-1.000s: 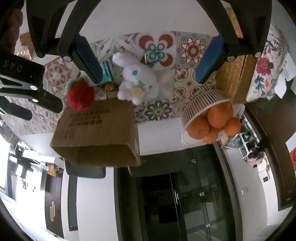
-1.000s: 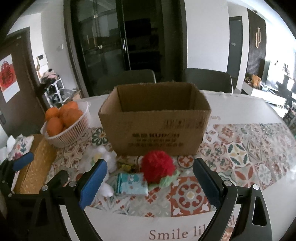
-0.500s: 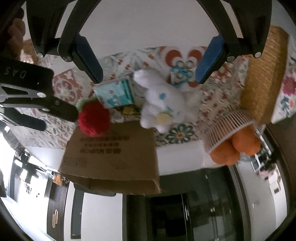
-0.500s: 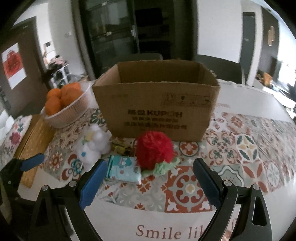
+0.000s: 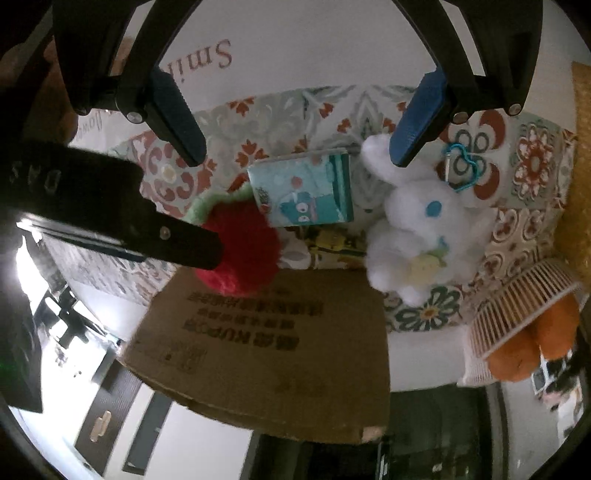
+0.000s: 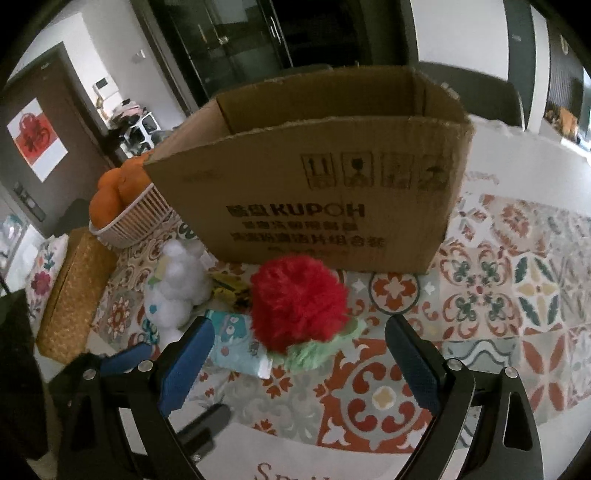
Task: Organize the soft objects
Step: 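Grasp the teal tissue pack with the left tool while the right tool grasps the red pompom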
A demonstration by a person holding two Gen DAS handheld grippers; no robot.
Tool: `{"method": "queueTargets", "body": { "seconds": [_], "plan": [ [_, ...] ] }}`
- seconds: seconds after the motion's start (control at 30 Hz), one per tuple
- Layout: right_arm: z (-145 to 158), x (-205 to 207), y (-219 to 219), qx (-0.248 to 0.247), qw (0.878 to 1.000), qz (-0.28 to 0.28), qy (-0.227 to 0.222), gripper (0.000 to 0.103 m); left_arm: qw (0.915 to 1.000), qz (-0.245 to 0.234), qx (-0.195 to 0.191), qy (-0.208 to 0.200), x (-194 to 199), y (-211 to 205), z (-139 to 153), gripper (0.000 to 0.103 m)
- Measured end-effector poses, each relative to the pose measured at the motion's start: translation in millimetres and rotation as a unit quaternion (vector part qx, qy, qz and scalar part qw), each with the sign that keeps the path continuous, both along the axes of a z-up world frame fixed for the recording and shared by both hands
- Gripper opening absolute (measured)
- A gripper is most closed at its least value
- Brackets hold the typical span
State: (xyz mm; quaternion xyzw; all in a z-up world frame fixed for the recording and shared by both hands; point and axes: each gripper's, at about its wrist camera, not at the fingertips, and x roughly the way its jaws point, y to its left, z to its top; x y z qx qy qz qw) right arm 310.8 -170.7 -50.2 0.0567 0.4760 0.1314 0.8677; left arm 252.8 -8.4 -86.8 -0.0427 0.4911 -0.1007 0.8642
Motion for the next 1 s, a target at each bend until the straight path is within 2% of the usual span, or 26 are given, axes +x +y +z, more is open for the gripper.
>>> {"method": "queueTargets", "body": {
  "seconds": [0.13, 0.2, 0.43, 0.53, 0.67, 0.83, 0.9, 0.97, 1.0],
  "plan": [
    [-9.7, 10.4, 2.7, -0.017, 1.000, -0.001, 0.006, 0.095, 0.9998, 0.004, -0.011, 0.017, 10.4, -0.5, -8.9, 0.101],
    [-15.0, 15.6, 3.0, -0.013, 1.000, 0.004, 0.010, 0.095, 0.9998, 0.001, -0.005, 0.021, 13.4, -4.4, -13.0, 0.100],
    [-34.5, 33.9, 4.7, -0.010, 0.999, 0.002, 0.040, 0.094, 0.9993, -0.001, 0.002, 0.038, 26.2, -13.1, -27.6, 0.094],
    [-42.5, 39.7, 7.2, -0.006, 0.999, 0.002, 0.051, 0.093, 0.9990, -0.004, 0.007, 0.044, 32.0, -16.7, -33.8, 0.087],
    [-56.3, 46.9, 11.4, -0.002, 0.997, -0.002, 0.072, 0.082, 0.9987, -0.010, 0.024, 0.045, 37.0, -20.0, -41.0, 0.078],
    [-66.2, 50.5, 12.4, 0.010, 0.996, -0.010, 0.088, 0.070, 0.9988, -0.012, 0.021, 0.041, 38.3, -17.5, -41.1, 0.076],
    [-66.3, 50.9, 11.5, 0.008, 0.996, -0.015, 0.083, 0.061, 0.9989, -0.014, 0.021, 0.038, 38.0, -15.3, -39.4, 0.076],
    [-65.3, 49.8, 10.5, -0.001, 0.997, -0.016, 0.079, 0.047, 0.9990, -0.017, 0.021, 0.035, 36.1, -13.7, -39.5, 0.076],
    [-63.6, 48.8, 7.7, -0.007, 0.997, -0.017, 0.076, 0.046, 0.9991, -0.016, 0.020, 0.034, 34.9, -12.5, -39.3, 0.076]
  ]
}}
